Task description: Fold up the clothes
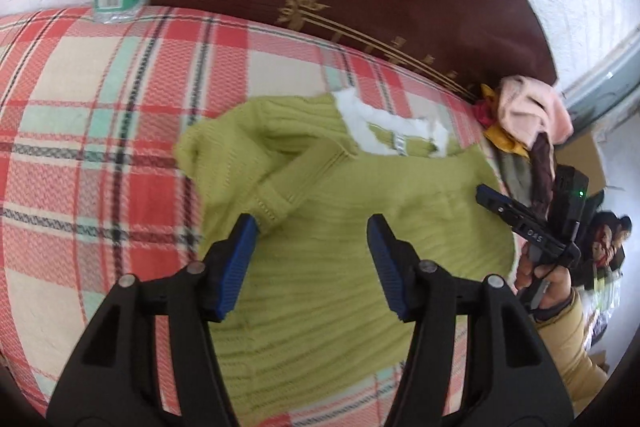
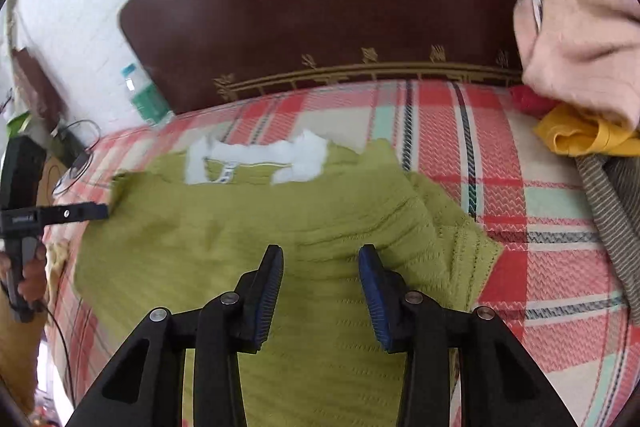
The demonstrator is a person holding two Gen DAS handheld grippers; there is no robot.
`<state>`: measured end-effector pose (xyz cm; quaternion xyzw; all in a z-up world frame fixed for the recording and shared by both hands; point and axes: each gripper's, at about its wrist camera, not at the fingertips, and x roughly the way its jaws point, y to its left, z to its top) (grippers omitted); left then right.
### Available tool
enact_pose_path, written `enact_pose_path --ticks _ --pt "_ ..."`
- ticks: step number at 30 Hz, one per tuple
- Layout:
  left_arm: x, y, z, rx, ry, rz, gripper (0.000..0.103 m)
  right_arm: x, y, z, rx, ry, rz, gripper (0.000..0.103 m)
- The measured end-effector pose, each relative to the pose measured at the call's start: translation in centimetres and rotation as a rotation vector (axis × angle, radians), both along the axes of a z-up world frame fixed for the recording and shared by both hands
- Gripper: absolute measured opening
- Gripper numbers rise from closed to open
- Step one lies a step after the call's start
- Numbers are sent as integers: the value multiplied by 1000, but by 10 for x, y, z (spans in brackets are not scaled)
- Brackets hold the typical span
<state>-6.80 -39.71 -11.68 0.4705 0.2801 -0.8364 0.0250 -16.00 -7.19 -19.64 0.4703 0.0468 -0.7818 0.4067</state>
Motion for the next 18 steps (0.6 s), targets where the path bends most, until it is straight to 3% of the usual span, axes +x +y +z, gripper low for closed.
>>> enact_pose_path --ticks 3,7,11,14,18 --pt "10 -15 2 38 38 47 60 -12 2 -6 -34 -41 -19 40" --pt "27 -27 9 94 109 79 60 -6 6 5 -52 -24 -7 40" --pt "33 14 31 -19 190 -99 62 7 17 20 -103 6 28 41" --pt "20 32 17 -111 128 -160 64 16 24 28 -129 19 45 43" --pt "8 19 -16 -94 37 -104 63 8 26 11 -76 -50 10 43"
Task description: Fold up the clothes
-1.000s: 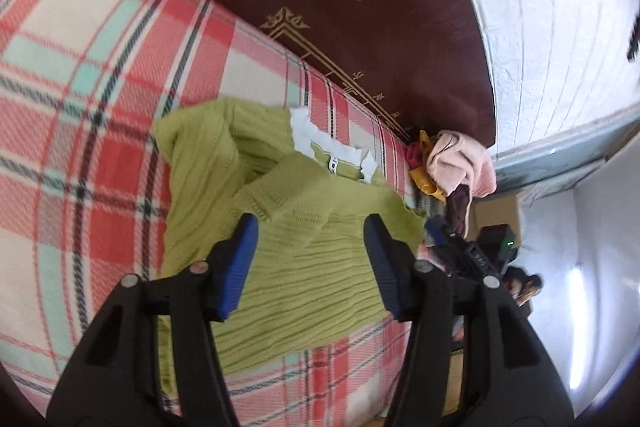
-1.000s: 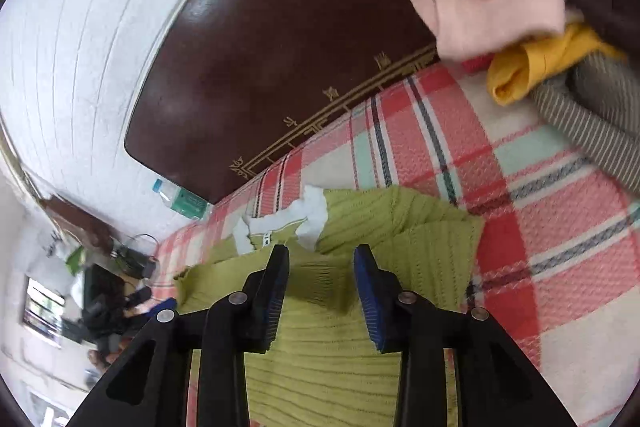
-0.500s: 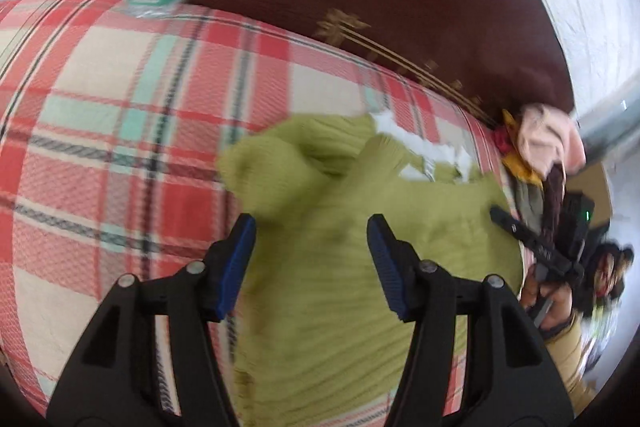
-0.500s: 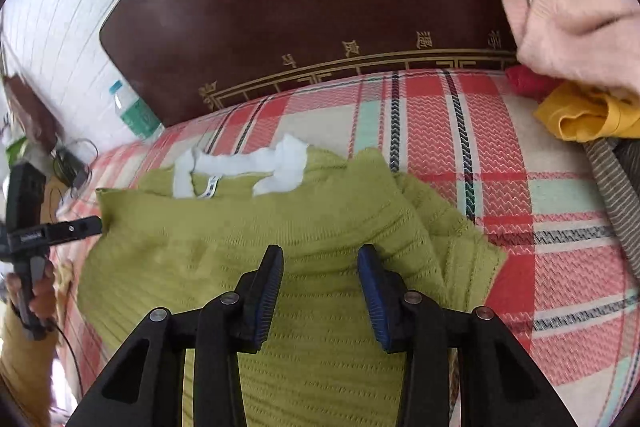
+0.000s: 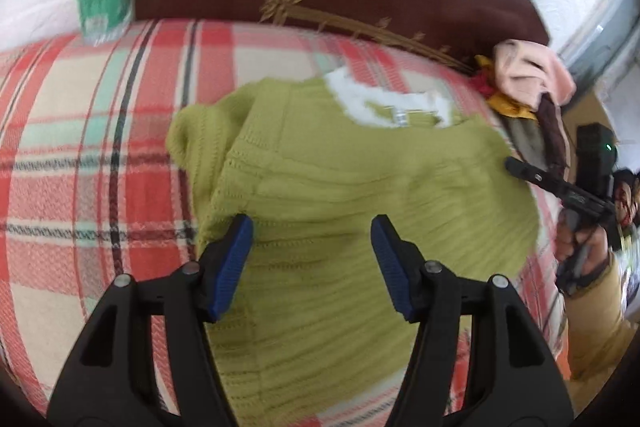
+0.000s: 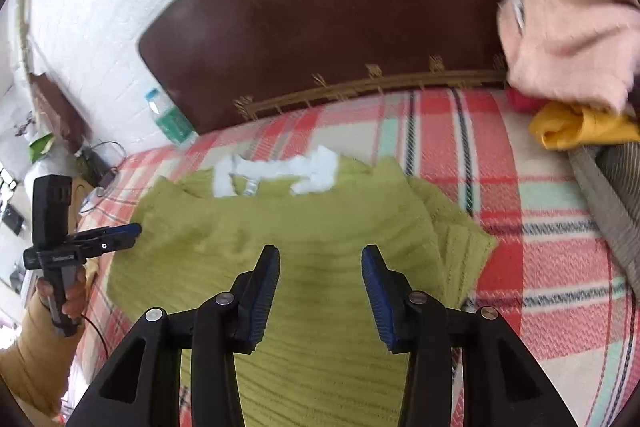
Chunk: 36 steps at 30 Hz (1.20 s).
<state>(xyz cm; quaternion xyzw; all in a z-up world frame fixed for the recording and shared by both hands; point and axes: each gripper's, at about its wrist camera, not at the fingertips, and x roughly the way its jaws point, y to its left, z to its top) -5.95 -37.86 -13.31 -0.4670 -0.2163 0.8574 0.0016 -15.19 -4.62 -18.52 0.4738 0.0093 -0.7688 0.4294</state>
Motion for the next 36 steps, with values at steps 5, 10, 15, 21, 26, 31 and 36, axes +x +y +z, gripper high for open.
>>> enact_pose_path --ticks 5,10,15,21,26,31,36 --pt "12 8 17 -35 44 33 63 -8 14 -9 -54 -77 -30 43" --pt "36 94 46 -194 150 -198 64 3 48 12 -173 -81 -60 49" --pt "44 208 48 -369 205 -507 64 17 88 23 -242 -96 -99 56" --pt "18 308 9 -604 167 -690 64 29 120 20 -257 -119 -135 60" --pt "-9 341 -17 -734 83 -722 64 28 138 6 -267 -168 -158 60" --pt "-30 340 -19 -658 58 -707 61 18 146 -10 -290 -227 -181 60" --pt "-48 300 -4 -376 26 -572 22 1 129 -27 -293 -295 -188 73"
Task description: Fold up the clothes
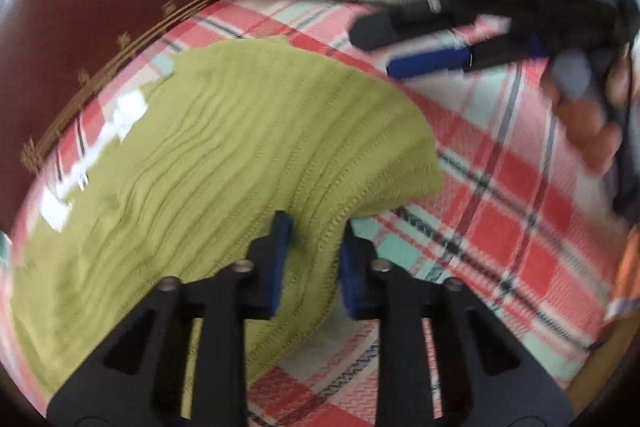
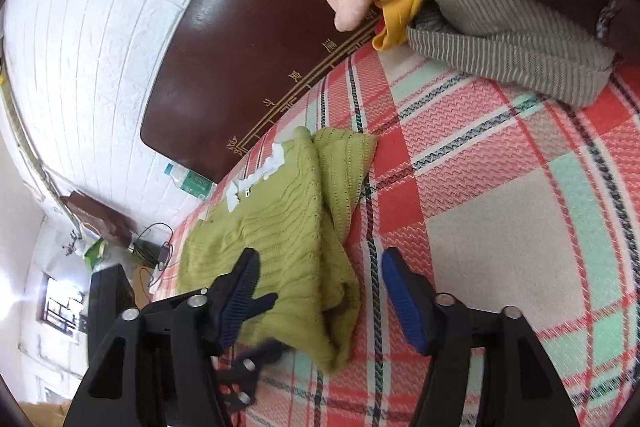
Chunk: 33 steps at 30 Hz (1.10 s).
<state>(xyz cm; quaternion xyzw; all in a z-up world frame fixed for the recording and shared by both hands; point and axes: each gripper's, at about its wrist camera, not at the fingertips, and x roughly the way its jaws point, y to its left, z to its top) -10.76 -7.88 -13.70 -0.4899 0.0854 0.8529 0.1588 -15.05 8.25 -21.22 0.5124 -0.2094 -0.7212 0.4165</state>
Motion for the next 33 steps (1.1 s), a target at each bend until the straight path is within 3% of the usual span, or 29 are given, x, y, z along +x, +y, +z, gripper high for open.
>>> enact_pose_path --ticks 4,10,11,13,15,19,25,29,33 --pt "1 -26 7 176 -38 75 20 -15 -23 -12 17 -41 14 73" --pt "5 -45 0 324 -72 155 20 -27 -59 -21 -35 -102 57 70" --pt "6 -47 -1 343 -78 165 20 -26 -65 -21 -32 -101 70 63" --pt "8 -52 -4 383 -90 185 20 -25 -78 -25 -13 -122 94 16" --pt "12 -59 -2 430 -94 207 19 -22 -84 -16 16 -88 89 16" --pt "26 -81 14 515 -50 242 19 -11 -107 30 47 27 104 16" --pt "57 -142 42 644 37 340 19 16 -188 92 118 184 223 16" --pt "87 -194 44 726 72 450 19 42 -257 105 167 238 317 16" --pt "116 -235 26 758 81 576 19 80 -329 91 260 279 420 16"
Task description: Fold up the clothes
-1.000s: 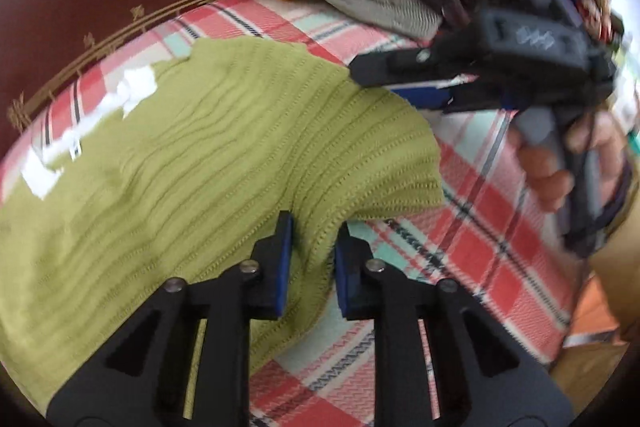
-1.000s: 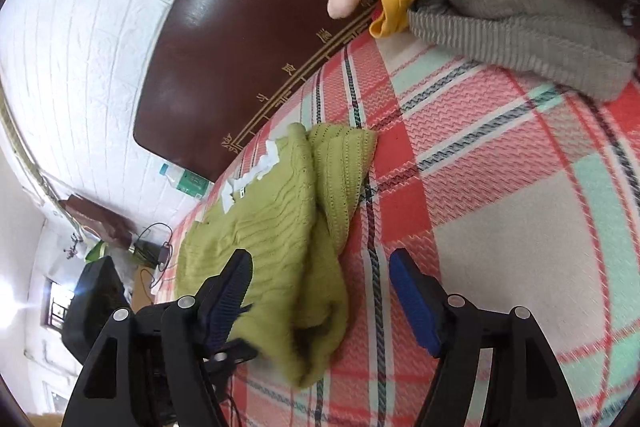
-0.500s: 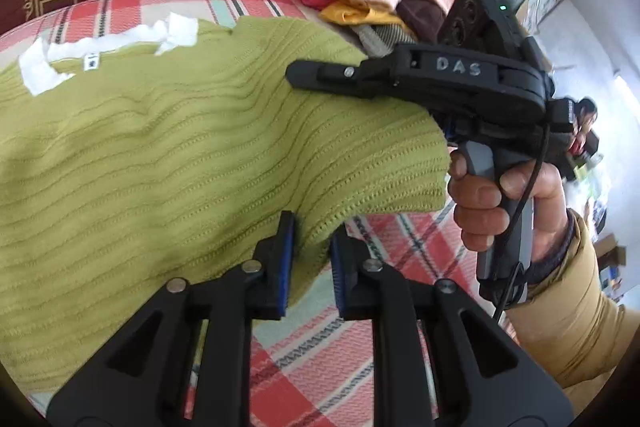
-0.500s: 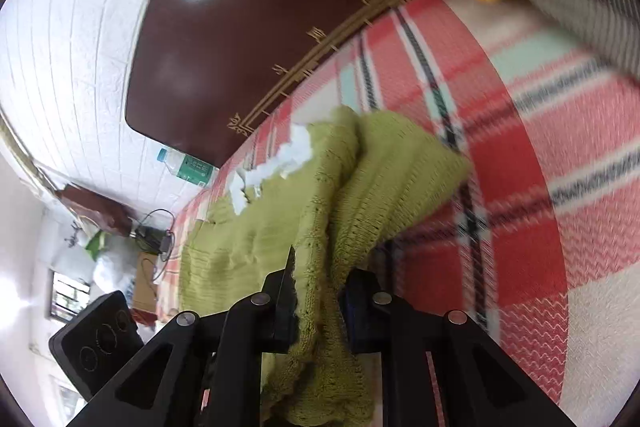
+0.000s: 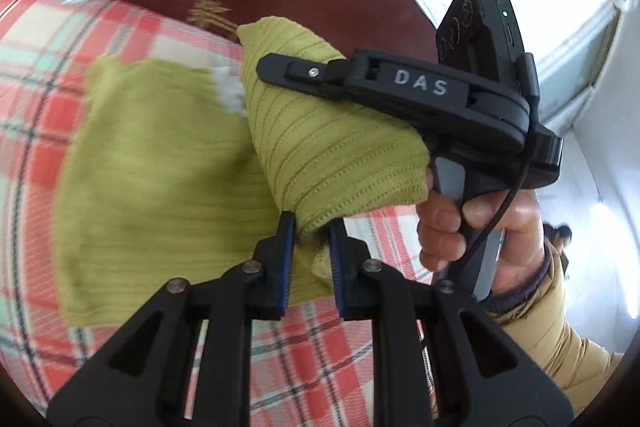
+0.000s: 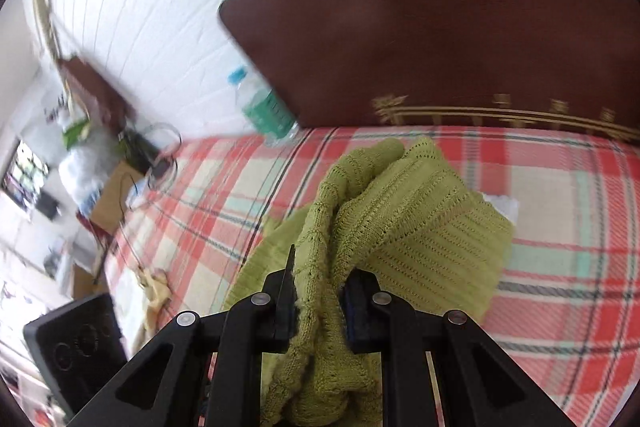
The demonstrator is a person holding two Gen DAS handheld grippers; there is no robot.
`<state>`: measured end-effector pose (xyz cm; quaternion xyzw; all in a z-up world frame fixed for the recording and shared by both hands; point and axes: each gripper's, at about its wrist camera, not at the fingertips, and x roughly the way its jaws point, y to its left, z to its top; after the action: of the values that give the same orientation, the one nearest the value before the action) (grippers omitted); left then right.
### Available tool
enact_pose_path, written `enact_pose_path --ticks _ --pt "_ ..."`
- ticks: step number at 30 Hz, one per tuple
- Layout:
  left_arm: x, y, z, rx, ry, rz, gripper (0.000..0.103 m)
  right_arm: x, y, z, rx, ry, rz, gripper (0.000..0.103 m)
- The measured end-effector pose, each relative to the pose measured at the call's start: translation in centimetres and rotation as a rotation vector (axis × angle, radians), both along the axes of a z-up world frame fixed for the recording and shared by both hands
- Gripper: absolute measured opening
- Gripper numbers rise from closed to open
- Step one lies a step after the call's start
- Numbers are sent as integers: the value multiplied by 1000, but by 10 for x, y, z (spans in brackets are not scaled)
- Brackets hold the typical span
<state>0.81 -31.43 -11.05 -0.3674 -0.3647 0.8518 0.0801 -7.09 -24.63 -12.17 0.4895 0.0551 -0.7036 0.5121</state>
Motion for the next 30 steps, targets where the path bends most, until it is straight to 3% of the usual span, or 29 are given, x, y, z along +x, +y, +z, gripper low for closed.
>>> enact_pose_path --ticks 2,3,7,14,18,19,23,27,30 --pt "14 -16 -14 27 -23 47 19 19 -29 -15 50 0 42 22" --pt "22 -23 -22 39 -35 70 19 28 -41 -23 73 -2 58 30" --pt "44 -42 -49 114 -55 129 19 50 -52 -32 62 0 110 42" --pt "64 -54 -55 127 -34 147 19 47 -9 -12 -40 38 80 42" --pt "77 -57 -42 77 -4 157 20 68 -11 -17 8 110 141 42" --pt "80 -58 -37 61 8 166 22 75 -16 -20 22 122 168 42" --pt "104 -72 -21 -13 52 241 54 106 -42 -44 100 223 250 42" --pt "109 -87 -11 -79 48 272 60 125 -49 -62 154 328 321 43" --pt "101 -89 -6 -119 19 261 64 116 -34 -46 103 272 318 44"
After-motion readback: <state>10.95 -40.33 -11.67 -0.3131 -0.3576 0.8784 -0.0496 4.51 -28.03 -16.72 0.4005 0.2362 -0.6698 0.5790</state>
